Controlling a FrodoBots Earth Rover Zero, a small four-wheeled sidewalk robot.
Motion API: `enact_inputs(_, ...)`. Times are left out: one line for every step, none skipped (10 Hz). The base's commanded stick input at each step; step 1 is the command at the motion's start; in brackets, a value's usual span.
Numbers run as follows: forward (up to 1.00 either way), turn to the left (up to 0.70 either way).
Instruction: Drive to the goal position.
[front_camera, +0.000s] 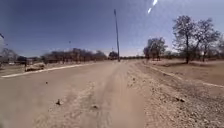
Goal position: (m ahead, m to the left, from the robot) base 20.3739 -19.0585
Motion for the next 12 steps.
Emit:
enact_inputs(1.00,0.00)
enact_inputs(1.00,0.00)
enact_inputs(1.00,0.00)
enact_inputs(1.00,0.00)
enact_inputs(1.00,0.00)
enact_inputs(1.00,0.00)
enact_inputs(1.00,0.00)
enact_inputs(1.00,0.00)
enact_inputs(1.00,0.00)
enact_inputs(1.00,0.00)
enact_inputs(1.00,0.00)
enact_inputs(1.00,0.00)
